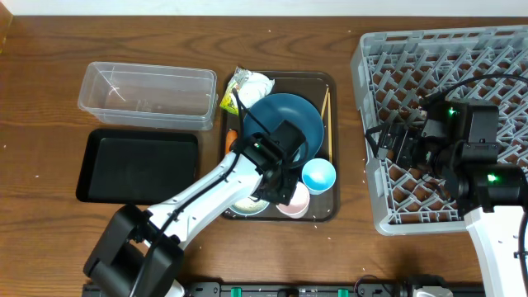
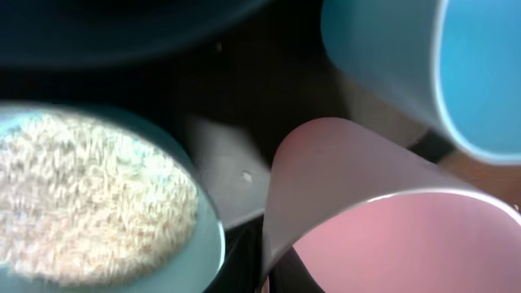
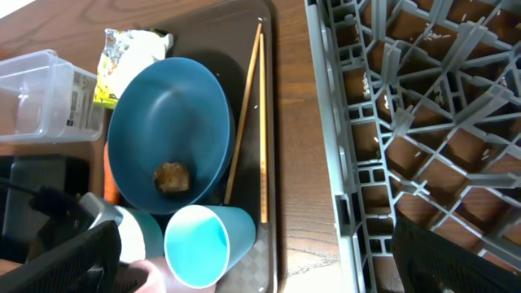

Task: Sort waste into correct bins and load items into the dishwasher rack
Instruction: 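Reach the left gripper to the pink cup and grasp it, then lift the pink cup and hand it to the right gripper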

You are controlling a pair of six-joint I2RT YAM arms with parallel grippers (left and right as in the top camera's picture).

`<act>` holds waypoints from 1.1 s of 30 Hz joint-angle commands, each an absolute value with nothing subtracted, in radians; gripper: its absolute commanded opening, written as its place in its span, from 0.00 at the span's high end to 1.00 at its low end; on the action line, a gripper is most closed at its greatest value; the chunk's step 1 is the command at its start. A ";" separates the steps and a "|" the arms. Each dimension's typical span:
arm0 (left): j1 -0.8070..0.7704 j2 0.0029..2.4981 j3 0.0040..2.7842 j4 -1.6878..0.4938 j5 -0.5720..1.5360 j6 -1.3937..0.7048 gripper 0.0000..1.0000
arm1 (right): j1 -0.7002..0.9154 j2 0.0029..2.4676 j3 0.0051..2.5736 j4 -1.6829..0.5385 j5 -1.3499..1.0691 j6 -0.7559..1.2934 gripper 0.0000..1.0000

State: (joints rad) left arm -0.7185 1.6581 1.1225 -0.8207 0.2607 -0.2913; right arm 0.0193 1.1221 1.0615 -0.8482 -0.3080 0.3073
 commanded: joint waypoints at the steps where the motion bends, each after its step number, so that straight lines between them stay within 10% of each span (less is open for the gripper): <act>1: -0.694 1.581 1.193 -0.867 0.286 -0.286 0.94 | 0.030 1.126 1.079 -0.849 -0.287 0.321 0.01; 9: -0.514 1.372 1.328 -1.060 0.278 -0.241 0.94 | 0.030 1.126 1.079 -0.841 -0.306 0.310 0.01; 23: -0.189 1.273 1.332 -0.730 1.237 -0.187 0.94 | 0.077 1.126 1.079 -0.374 -1.383 0.126 0.12; 33: -0.196 1.279 1.332 -0.678 1.370 -0.188 0.94 | 0.266 1.132 1.079 -0.203 -1.345 0.178 0.12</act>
State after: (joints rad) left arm -0.1936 1.2747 1.3209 -0.6880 1.2816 -0.2050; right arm 0.2211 1.1248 1.0668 -0.2092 -1.3262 0.1673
